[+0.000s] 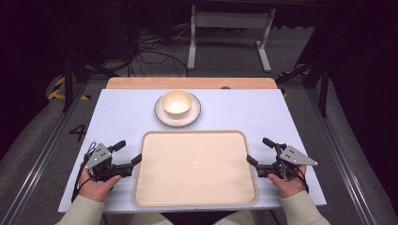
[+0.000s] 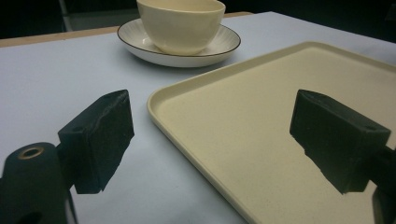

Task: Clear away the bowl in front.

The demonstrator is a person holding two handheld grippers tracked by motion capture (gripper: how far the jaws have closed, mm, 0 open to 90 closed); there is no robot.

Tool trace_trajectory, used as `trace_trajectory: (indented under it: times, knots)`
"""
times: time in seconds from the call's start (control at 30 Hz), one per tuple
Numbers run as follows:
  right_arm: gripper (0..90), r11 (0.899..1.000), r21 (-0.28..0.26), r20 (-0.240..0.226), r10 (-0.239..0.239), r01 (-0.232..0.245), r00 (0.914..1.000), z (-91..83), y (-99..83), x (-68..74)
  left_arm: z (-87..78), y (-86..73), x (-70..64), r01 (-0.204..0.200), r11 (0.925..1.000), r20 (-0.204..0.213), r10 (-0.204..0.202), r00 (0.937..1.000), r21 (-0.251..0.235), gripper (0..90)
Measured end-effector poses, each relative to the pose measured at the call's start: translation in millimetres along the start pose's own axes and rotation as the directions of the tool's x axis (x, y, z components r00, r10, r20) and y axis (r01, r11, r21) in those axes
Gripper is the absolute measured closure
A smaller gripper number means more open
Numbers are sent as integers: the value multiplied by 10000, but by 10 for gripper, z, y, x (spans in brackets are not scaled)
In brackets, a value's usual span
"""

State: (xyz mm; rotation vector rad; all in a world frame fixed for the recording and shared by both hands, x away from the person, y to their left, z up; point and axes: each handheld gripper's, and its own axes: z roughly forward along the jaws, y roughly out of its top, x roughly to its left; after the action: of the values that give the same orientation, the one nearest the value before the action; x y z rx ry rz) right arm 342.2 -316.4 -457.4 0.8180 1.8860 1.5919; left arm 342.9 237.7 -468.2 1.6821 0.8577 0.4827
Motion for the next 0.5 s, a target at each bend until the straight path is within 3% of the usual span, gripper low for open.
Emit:
trace_trajectory:
  times: [0.17, 0.3, 0.5]
  knots:
    - [65, 10000, 3, -44, -23, 23, 10000, 0, 0, 1, 3, 14, -10, -134, 9999, 45, 134, 9999, -12, 152]
    - [65, 10000, 9, -69, 63, -63, 10000, 0, 0, -6, -2, 83, -31, 171, 9998, 110, -170, 9998, -138, 151]
    - [66, 10000, 40, -89, 49, -49, 9999, 5, 1, -7, -7, 217, -69, 145, 9999, 184, -144, 9997, -11, 152]
